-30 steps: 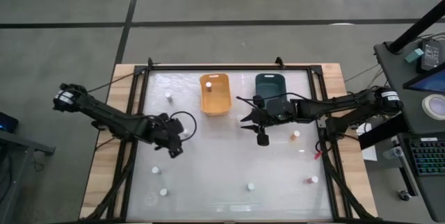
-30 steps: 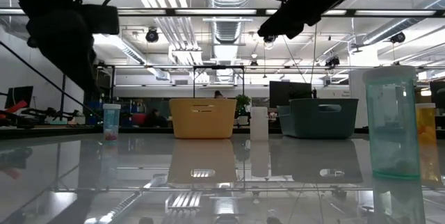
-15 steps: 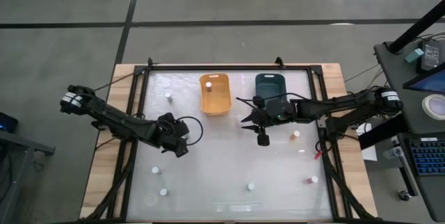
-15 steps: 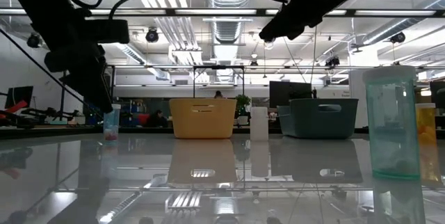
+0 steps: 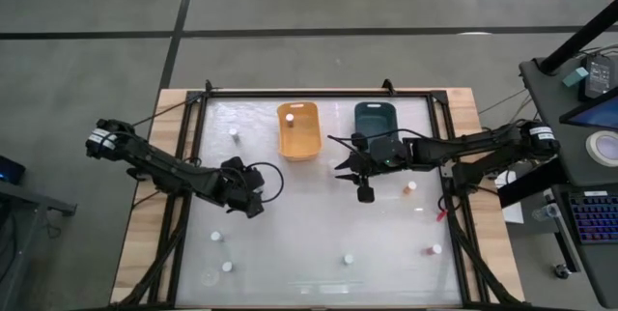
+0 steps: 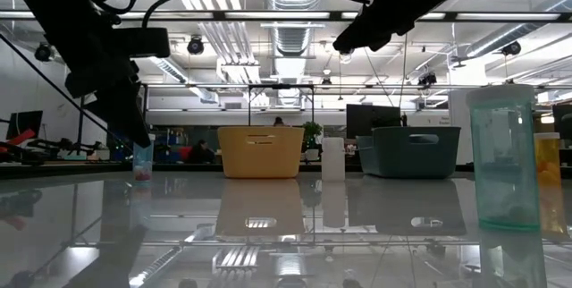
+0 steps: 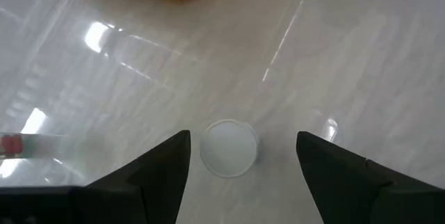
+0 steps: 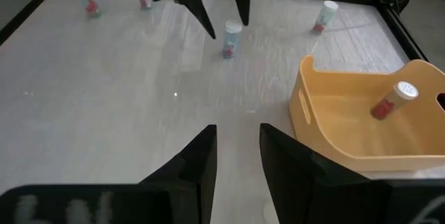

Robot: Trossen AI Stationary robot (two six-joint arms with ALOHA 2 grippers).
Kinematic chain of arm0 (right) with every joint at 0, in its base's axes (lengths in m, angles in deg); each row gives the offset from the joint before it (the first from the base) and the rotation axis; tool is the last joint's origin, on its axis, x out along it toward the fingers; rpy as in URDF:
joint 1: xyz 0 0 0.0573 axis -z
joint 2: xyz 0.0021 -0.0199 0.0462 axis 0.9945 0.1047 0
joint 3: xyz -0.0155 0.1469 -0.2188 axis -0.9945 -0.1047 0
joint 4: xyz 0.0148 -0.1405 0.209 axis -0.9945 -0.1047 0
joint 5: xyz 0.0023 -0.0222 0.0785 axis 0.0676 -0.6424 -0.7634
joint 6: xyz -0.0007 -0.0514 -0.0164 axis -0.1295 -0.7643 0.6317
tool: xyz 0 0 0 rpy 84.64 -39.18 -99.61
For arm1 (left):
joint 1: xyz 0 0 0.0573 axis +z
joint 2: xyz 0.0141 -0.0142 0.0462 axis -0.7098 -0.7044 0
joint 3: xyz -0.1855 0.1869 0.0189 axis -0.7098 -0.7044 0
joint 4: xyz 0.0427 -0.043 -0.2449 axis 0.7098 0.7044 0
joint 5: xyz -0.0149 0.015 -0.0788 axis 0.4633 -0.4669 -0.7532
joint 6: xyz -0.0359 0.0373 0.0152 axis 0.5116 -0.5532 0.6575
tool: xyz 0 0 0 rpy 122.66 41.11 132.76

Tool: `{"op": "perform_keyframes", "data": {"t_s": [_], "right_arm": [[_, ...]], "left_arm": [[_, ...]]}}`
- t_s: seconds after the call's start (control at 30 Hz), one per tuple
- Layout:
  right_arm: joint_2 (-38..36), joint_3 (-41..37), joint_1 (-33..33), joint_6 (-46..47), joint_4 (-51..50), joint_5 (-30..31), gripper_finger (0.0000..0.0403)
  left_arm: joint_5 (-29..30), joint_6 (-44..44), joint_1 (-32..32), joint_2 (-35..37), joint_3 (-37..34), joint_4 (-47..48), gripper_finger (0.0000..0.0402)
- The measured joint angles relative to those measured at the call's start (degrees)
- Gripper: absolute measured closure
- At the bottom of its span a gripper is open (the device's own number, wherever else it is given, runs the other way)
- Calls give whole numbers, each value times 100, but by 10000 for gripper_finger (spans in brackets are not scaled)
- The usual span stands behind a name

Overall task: Pick and place medicine bottles into bin by pill shape (circle, oval)
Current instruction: Put the blue capsule bottle into the yellow bin

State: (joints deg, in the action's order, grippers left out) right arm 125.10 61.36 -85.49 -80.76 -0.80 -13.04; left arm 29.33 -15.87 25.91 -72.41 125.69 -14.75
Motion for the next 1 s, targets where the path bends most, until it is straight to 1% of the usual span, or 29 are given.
{"op": "perform_keyframes", "data": {"t_s": [0.1, 0.17, 0.43, 0.63, 0.73, 0.83, 1.0], "right_arm": [[0, 0, 0, 2, 0, 0, 303], [0, 0, 0, 4, 0, 0, 303], [0, 0, 0, 7, -4, 0, 303], [0, 0, 0, 7, -46, 0, 303], [0, 0, 0, 9, -48, 0, 303], [0, 0, 0, 9, -71, 0, 303], [-4, 0, 0, 11, -336, 0, 303]], "left_arm": [[103, 4, 24, -17, 0, 2, 159], [122, 1, 30, -17, 0, -1, 171], [115, 0, 43, -17, -2, 2, 247], [105, -2, 43, -17, -2, 1, 293], [102, -5, 43, -17, -2, 0, 303], [88, -10, 43, -17, 37, 23, 305], [73, -385, 57, -17, 487, 31, 304]]}}
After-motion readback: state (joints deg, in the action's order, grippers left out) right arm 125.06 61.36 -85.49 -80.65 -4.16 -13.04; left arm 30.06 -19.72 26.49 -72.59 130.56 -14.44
